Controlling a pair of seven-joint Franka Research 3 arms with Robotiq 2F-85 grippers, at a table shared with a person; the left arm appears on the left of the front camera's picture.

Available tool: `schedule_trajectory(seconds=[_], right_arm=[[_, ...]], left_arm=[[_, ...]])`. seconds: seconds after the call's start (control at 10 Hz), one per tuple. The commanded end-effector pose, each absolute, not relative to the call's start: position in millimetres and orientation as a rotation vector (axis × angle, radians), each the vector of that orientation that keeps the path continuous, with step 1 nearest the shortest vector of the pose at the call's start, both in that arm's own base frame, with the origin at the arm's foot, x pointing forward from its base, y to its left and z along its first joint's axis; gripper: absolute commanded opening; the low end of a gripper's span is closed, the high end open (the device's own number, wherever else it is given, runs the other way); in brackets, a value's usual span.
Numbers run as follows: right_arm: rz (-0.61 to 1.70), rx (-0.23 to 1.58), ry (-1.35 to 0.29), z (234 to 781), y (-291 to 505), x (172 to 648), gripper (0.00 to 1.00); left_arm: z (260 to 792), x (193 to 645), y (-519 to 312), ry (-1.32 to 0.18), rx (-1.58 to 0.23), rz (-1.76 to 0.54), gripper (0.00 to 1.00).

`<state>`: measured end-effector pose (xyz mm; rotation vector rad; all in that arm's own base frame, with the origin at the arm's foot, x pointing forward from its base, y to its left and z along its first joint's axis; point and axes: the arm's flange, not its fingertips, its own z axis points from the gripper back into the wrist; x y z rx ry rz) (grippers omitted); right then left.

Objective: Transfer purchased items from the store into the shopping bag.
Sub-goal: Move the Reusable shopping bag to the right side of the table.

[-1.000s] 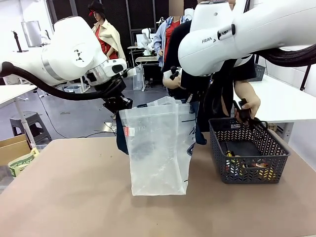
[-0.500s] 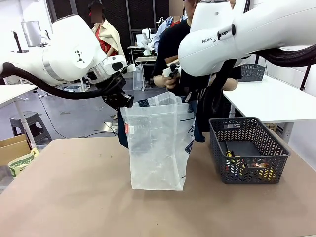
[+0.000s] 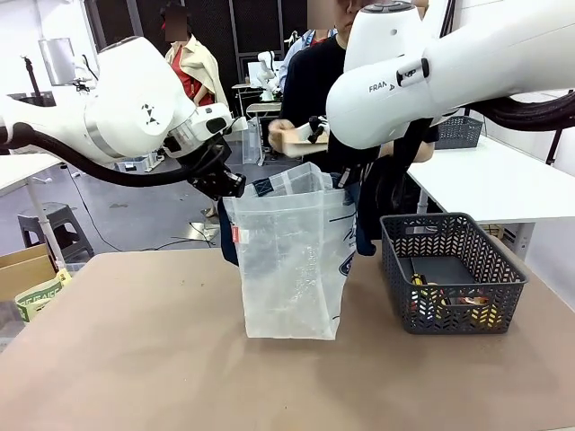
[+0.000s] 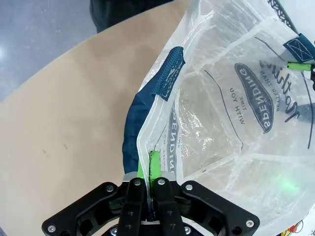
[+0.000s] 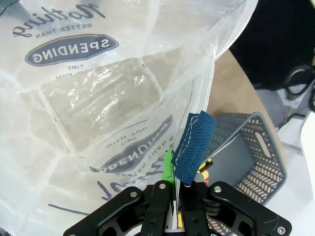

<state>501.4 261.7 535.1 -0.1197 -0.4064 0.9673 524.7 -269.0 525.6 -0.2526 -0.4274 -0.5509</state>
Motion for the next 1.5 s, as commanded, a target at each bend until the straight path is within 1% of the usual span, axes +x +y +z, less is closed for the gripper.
schedule_trajectory(seconds=[0.0,0.4,1.4], right_arm=[[1.000,-0.161,-0.448,523.8,257.4,496.0,0.00],[1.012,-0.144,-0.426,516.8,255.2,495.5,0.00],[0.993,-0.134,-0.416,522.8,262.7,499.1,0.00]], left_arm=[[519.0,522.1,-266.9,-0.472,-0.242,-0.557,0.00],[509.5,520.0,-268.3,-0.428,-0.247,-0.574,0.00],[514.1,522.0,-271.8,-0.435,-0.250,-0.553,0.00]])
